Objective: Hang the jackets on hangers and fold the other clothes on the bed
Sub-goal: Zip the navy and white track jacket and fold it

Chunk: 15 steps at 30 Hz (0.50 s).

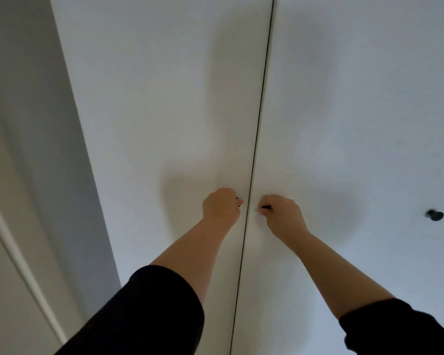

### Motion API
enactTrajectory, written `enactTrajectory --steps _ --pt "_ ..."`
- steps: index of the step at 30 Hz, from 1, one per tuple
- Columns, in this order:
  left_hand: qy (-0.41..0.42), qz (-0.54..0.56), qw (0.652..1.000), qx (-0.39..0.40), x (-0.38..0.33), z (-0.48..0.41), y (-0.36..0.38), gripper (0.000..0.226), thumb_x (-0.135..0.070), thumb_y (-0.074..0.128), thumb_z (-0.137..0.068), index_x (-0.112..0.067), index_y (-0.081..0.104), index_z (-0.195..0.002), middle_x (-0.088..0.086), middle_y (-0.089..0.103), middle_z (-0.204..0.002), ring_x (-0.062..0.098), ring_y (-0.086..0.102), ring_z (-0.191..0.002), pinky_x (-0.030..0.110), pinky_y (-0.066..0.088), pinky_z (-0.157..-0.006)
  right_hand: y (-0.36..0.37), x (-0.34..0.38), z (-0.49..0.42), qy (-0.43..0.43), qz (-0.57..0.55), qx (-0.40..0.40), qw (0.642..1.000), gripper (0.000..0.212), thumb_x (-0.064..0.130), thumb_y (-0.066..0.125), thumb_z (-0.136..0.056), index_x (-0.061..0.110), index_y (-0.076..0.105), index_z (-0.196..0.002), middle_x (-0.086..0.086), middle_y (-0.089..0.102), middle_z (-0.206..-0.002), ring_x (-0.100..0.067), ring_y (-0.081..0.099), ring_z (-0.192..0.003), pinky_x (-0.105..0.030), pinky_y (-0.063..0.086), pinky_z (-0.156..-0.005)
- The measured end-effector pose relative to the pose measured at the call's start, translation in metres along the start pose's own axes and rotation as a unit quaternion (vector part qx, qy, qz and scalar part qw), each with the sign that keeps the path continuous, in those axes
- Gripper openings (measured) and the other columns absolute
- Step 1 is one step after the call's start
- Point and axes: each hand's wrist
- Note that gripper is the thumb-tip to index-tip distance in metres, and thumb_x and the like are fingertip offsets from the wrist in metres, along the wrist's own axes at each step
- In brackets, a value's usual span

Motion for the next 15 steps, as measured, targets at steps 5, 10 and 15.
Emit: enactTrajectory --steps 5,10,15 --pt "-0.017 0.012 1.0 -0.005 0.0 -0.022 0.011 0.021 -0.029 0.05 -0.096 -0.021 0.053 -0.077 -0.002 0.057 -0.081 0.024 0.063 -0.087 0.027 0.037 -0.062 0.022 -0.007 -0.02 -0.018 0.024 -0.04 0.999 0.013 0.004 0.056 -0.089 0.011 0.067 -0.086 -0.001 0.067 -0.086 -0.02 0.061 -0.08 -0.019 0.035 -0.066" --pt "0.021 -0.01 0.999 -0.022 0.007 -0.028 0.016 0.026 -0.032 0.048 -0.096 -0.015 0.067 -0.089 0.003 0.066 -0.094 0.025 0.062 -0.09 0.027 0.035 -0.063 0.028 -0.006 -0.027 -0.005 0.019 -0.053 0.998 0.014 0.001 0.056 -0.087 0.009 0.067 -0.085 -0.003 0.067 -0.086 -0.022 0.061 -0.08 -0.028 0.045 -0.072" --pt "0.024 -0.012 0.999 -0.02 0.009 -0.03 0.016 0.026 -0.034 0.049 -0.095 -0.017 0.069 -0.092 0.003 0.068 -0.096 0.026 0.063 -0.092 0.027 0.036 -0.064 0.028 -0.005 -0.03 0.009 0.048 -0.041 0.998 0.016 0.002 0.054 -0.087 0.011 0.067 -0.088 -0.001 0.065 -0.088 -0.021 0.06 -0.08 -0.023 0.038 -0.067"
Point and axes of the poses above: each hand's wrist, its own z-axis away from the middle knuckle, its own y-axis out of the palm, x = y × z
